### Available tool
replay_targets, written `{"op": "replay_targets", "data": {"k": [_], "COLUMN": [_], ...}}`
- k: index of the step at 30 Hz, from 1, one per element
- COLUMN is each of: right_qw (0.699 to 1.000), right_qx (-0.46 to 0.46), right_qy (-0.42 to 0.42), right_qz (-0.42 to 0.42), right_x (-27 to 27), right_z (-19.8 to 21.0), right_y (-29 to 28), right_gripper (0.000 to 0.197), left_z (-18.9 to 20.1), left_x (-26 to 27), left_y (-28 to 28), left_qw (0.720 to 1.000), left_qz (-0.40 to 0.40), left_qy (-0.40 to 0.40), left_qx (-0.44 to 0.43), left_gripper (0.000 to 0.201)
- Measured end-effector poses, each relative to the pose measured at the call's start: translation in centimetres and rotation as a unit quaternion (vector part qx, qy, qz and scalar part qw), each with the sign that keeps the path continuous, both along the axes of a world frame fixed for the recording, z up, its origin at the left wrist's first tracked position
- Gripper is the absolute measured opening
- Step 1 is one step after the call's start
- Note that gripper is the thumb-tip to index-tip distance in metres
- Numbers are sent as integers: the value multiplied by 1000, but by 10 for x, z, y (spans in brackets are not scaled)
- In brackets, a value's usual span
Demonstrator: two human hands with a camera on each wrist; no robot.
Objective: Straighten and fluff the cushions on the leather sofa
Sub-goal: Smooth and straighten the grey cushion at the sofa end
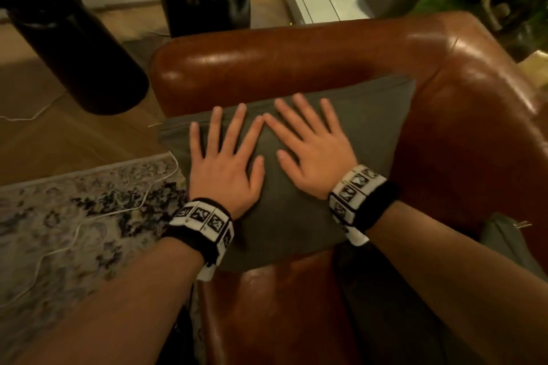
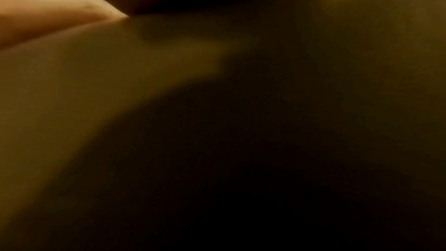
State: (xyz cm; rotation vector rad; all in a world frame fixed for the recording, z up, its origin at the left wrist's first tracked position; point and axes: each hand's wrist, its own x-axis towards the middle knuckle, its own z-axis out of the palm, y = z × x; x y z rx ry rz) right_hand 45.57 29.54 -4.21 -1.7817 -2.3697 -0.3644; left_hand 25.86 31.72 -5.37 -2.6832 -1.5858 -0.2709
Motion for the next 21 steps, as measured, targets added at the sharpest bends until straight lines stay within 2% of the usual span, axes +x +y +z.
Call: {"op": "replay_targets", "data": {"k": [2, 6, 8, 10, 11, 12, 13, 14, 15, 16, 18, 19, 20, 21], "right_qw": [999, 991, 979, 968, 964, 952, 925, 879, 818, 754, 635, 596, 586, 599], "right_qx": [-40, -33, -43, -60, -54, -26, 26, 79, 114, 110, 21, -13, -29, -36], "right_qy": [-24, 2, 16, 61, 114, 200, 300, 394, 473, 540, 644, 678, 688, 675], "right_qz": [8, -132, -200, -236, -235, -230, -232, -257, -306, -358, -426, -429, -427, -429], "right_x": [10, 82, 108, 118, 118, 116, 117, 115, 117, 119, 121, 122, 123, 124], "right_z": [2, -1, -1, -1, 0, 1, 0, 3, 6, 9, 14, 16, 16, 15], "right_y": [17, 18, 11, 7, 6, 4, 3, 3, 1, 0, -4, -3, -2, 0], "right_gripper": [61, 63, 63, 61, 59, 57, 55, 53, 52, 50, 40, 31, 23, 19], "left_z": [-1, -7, -8, -9, -20, -21, -27, -31, -32, -30, -23, -19, -13, -15], "left_x": [-6, -43, -57, -68, -76, -80, -84, -86, -86, -84, -73, -67, -60, -57], "left_y": [16, 37, 41, 40, 41, 40, 40, 38, 33, 28, 21, 21, 20, 23], "left_qw": [1000, 1000, 999, 989, 976, 948, 898, 826, 758, 715, 668, 645, 620, 603], "left_qz": [-1, 15, 49, 127, 174, 221, 269, 317, 348, 360, 334, 328, 331, 346], "left_qy": [18, 16, -5, -66, -131, -222, -328, -425, -488, -522, -580, -605, -627, -636], "left_qx": [-12, 0, 15, 18, -3, -44, -114, -192, -255, -297, -326, -332, -336, -334], "left_gripper": [62, 63, 62, 61, 61, 62, 64, 69, 72, 65, 41, 35, 31, 25]}}
